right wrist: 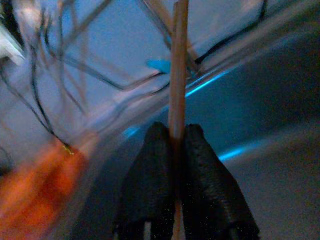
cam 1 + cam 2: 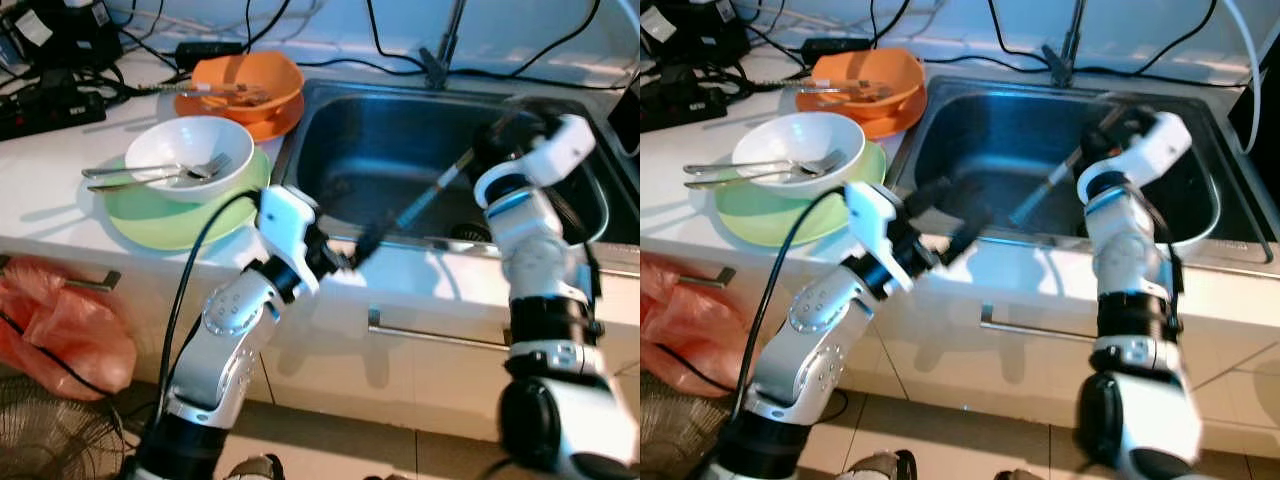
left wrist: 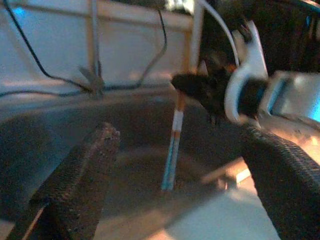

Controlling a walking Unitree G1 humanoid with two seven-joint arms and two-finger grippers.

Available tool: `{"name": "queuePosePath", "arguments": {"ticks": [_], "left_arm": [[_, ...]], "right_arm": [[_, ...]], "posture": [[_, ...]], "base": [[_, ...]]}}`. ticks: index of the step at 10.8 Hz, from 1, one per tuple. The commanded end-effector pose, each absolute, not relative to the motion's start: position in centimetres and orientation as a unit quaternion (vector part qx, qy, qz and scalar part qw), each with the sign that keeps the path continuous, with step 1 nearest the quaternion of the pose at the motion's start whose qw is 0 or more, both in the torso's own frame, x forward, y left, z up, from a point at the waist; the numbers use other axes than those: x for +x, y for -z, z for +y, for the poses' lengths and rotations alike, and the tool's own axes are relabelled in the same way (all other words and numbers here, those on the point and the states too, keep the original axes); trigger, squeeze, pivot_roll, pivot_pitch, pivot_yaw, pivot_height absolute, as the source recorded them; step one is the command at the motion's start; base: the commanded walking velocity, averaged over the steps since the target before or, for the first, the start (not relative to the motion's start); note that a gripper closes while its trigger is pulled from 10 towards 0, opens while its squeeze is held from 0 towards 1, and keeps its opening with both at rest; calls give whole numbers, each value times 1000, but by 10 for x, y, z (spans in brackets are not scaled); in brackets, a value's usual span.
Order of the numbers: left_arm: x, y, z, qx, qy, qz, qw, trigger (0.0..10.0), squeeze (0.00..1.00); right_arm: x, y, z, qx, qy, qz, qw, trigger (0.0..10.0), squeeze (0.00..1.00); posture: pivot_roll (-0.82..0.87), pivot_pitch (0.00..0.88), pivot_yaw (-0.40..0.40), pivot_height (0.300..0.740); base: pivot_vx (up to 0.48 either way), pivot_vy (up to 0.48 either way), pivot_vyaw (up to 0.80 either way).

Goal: Kitchen organization

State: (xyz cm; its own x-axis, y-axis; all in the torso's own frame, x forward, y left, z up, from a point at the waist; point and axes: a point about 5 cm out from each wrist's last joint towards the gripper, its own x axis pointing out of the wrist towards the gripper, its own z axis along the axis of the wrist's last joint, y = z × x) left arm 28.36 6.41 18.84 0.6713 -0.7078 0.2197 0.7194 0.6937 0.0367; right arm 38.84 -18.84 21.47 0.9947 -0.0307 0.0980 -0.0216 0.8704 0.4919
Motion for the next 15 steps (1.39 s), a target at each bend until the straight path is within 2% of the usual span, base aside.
{"name": "queuePosePath", "arguments": {"ticks": [1,2,3,4,5,6,7,8,11,15], "left_arm": [[282,-180,64,-13,397,-88,913,10000,1000],[285,-171,72,-9,382,-45,923,10000,1000],[286,-170,74,-4,376,-42,926,10000,1000],[286,-169,76,5,372,-39,928,10000,1000],[286,-168,75,15,373,-34,927,10000,1000],[286,-169,73,22,375,-35,926,10000,1000],[285,-170,73,22,374,-34,926,10000,918],[284,-169,78,22,361,-32,932,10000,867],[282,-162,94,33,338,-19,940,10000,871],[286,-168,102,37,332,-18,942,10000,875]], "right_arm": [[391,-220,-185,196,-8,-62,979,0,0],[393,-215,-178,54,-34,-66,996,0,0],[393,-211,-174,-7,-47,-68,997,5373,0],[393,-205,-172,-54,-53,-69,995,10000,0],[393,-200,-174,-83,-49,-66,993,10000,0],[393,-198,-175,-71,-55,-65,994,10000,0],[393,-196,-175,-67,-60,-68,994,10000,1000],[393,-192,-172,-68,-63,-70,993,10000,1000],[394,-190,-168,-58,-67,-68,994,10000,1000],[394,-184,-163,-37,-65,-62,995,10000,1000]], "posture": [[52,108,9,740],[55,113,11,740],[55,115,11,740],[55,120,13,740],[55,123,9,740],[59,123,5,740],[63,122,1,740],[73,119,-12,740],[83,120,-21,740],[91,101,16,740]], "base": [[0,0,0],[0,0,0],[0,0,0],[0,0,0],[0,0,0],[0,0,0],[0,0,0],[0,0,0],[0,0,0],[0,0,0]]}}
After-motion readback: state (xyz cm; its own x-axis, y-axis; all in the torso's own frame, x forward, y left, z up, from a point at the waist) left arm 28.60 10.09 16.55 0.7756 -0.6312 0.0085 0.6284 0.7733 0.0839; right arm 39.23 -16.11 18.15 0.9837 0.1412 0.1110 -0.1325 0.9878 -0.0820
